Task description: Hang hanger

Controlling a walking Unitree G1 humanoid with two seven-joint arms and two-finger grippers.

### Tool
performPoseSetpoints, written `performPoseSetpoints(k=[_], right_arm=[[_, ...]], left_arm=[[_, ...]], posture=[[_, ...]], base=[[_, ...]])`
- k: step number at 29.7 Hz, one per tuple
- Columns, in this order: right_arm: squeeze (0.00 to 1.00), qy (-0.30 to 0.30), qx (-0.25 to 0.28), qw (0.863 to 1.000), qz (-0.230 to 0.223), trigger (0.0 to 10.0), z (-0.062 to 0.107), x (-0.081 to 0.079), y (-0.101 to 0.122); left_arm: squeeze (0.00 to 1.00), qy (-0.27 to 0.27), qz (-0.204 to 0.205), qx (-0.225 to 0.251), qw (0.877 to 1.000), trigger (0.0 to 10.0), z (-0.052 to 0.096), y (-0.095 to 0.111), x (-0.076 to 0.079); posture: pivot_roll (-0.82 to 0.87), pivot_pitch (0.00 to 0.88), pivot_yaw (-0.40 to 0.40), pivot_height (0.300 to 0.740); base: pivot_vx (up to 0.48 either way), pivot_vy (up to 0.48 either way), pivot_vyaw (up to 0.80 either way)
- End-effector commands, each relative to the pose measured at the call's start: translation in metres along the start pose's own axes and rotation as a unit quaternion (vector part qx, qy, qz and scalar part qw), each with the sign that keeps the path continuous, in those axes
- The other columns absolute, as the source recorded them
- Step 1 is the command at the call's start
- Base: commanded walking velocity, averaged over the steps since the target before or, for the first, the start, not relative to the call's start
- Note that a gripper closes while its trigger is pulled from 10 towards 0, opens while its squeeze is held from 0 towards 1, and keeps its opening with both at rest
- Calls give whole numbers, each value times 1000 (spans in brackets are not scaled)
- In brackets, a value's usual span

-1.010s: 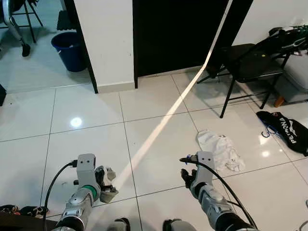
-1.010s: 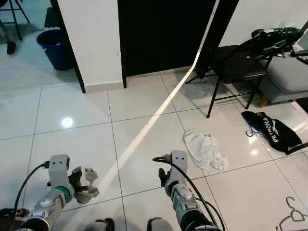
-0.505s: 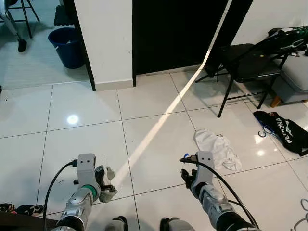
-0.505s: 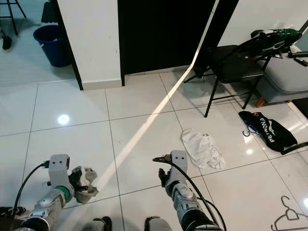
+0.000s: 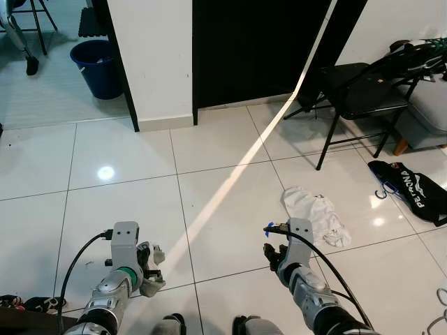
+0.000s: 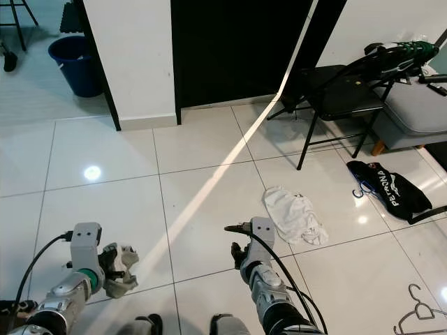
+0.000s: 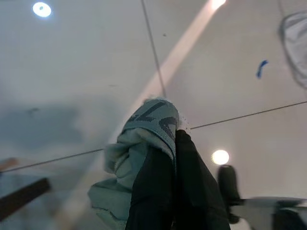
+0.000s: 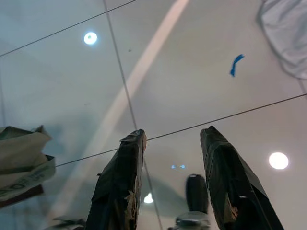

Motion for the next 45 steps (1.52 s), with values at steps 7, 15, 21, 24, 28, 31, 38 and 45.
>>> performPoseSetpoints(k=[7,15,21,24,28,31,38,45], right_arm=[[0,-12,-15,1000,-2,10000,1,0,-8],[0,-11,-13,1000,-17,10000,2,2,-10],[0,-8,-11,1000,-8,10000,2,0,-9],[0,-12,-6,999,-32,10000,3,2,-9],[0,-18,-7,999,-48,10000,4,5,-11],[0,-20,-8,999,-37,10000,3,5,-10],[0,-17,-8,999,-39,10000,3,3,-12],[0,-15,-9,999,-39,10000,4,2,-12]], left_arm=[[0,-15,-83,-53,995,10000,1,-9,-6],[0,-18,-76,-57,995,10000,2,-11,-9],[0,-5,-59,-62,996,10000,5,-16,-16],[0,-7,-19,-39,999,10000,2,-7,-11],[0,2,5,-31,999,10000,2,-8,-13],[0,-8,-11,-33,999,10000,3,-10,-11],[0,-4,-10,-42,999,10000,4,-13,-14],[0,14,-11,-51,999,10000,4,-16,-19]], posture=[[35,79,127,740],[37,87,143,740],[41,100,143,740],[33,111,95,740],[26,121,75,740],[23,122,60,740],[29,112,68,740],[30,108,63,740]], base=[[0,0,0],[0,0,0],[0,0,0],[0,0,0],[0,0,0],[0,0,0],[0,0,0],[0,0,0]])
Point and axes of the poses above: a point about 5 cm out from each wrist's last joint towards the gripper, its own z axis pointing back from the gripper into the wrist, its own y axis along the axis of the wrist's last joint, x = y × z, the point moved 3 cm from there along -z, pointing out of the wrist towards the gripper
